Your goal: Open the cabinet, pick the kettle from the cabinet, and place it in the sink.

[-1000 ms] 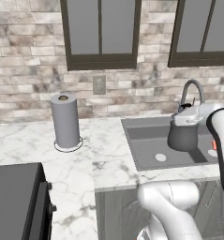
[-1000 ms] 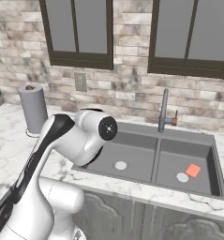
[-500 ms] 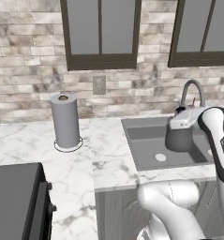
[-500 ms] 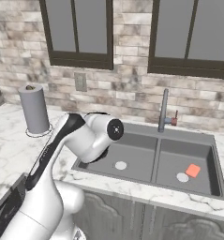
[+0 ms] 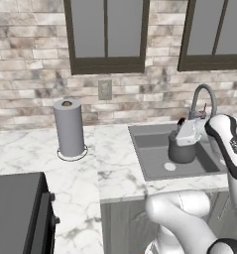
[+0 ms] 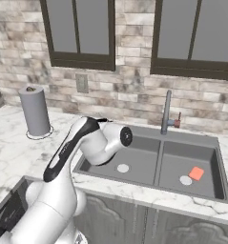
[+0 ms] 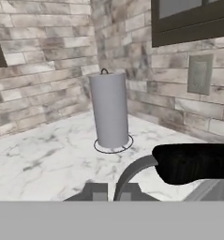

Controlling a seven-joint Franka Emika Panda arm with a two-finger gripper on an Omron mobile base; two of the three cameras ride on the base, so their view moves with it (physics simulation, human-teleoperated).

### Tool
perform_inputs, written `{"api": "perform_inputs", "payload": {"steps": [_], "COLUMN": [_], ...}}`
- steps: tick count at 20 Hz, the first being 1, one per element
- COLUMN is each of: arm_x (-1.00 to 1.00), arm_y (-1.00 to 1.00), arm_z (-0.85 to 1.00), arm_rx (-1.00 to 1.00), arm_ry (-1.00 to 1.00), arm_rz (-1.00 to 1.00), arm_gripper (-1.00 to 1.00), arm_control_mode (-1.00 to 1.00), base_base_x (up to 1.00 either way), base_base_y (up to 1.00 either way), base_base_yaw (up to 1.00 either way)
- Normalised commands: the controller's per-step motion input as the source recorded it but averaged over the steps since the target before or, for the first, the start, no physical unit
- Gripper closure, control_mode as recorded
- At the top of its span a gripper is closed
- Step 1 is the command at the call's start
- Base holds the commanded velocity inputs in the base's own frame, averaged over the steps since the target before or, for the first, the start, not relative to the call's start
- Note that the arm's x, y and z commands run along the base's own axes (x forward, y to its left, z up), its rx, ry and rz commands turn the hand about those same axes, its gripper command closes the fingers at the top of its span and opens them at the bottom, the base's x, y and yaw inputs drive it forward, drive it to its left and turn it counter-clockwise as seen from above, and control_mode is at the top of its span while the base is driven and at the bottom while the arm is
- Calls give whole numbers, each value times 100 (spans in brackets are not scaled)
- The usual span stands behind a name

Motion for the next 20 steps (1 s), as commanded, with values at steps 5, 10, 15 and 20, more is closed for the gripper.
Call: {"api": "perform_inputs", "payload": {"steps": [5, 10, 15, 20], "arm_x": [42, 43, 39, 32], "arm_y": [2, 2, 2, 0], "arm_z": [-29, -22, -29, -37], "arm_rx": [-1, -5, -12, -5], "arm_ry": [0, 0, 4, 3], "arm_rz": [17, 5, -1, -7], "arm_gripper": [100, 100, 100, 100], "arm_control_mode": [-100, -100, -100, -100], "base_base_x": [0, 0, 0, 0], "base_base_y": [0, 0, 0, 0], "base_base_yaw": [0, 0, 0, 0]}}
